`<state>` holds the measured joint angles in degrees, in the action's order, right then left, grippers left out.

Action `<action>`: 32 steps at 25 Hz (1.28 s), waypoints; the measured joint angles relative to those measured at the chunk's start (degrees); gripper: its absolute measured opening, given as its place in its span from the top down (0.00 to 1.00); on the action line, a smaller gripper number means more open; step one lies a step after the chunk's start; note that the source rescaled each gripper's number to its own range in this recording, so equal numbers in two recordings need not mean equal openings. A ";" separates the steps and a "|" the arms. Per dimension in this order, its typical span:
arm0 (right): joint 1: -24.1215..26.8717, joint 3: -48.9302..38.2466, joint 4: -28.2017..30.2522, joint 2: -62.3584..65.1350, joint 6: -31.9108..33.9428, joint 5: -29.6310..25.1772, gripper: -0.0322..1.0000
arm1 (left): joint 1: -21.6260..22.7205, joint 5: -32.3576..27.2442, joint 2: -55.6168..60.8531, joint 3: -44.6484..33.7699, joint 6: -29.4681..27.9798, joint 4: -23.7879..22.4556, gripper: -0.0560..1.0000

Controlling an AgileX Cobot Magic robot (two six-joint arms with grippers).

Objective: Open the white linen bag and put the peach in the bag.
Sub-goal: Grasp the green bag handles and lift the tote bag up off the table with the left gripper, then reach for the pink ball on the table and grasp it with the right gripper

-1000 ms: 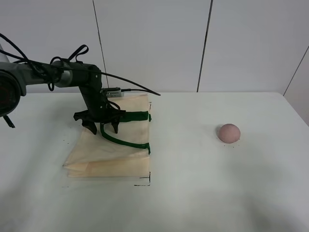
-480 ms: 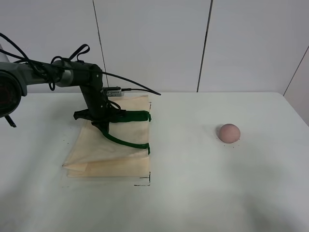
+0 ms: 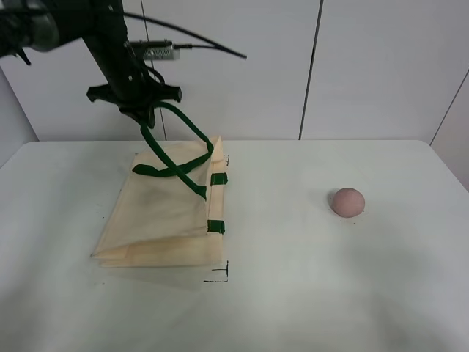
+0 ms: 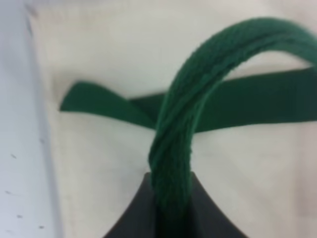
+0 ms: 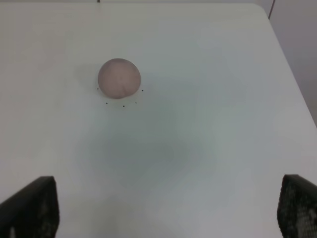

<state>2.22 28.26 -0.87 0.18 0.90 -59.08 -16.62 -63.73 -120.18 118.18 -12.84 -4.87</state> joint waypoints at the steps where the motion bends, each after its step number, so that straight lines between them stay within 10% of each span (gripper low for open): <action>1: 0.00 0.00 0.00 0.00 0.00 0.00 0.02 | 0.00 -1.63 0.71 2.04 0.83 0.00 0.95; 15: 0.00 1.82 -2.40 -8.58 0.00 3.24 0.01 | 0.06 -4.02 10.06 9.09 4.95 3.92 0.95; 32: 0.00 35.56 -9.72 -88.38 -6.78 16.55 0.00 | 0.06 -4.02 12.58 7.75 5.01 4.11 0.95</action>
<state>2.22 63.82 -10.59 -88.20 -5.88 -42.53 -16.56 -67.76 -107.60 125.92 -7.83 -0.76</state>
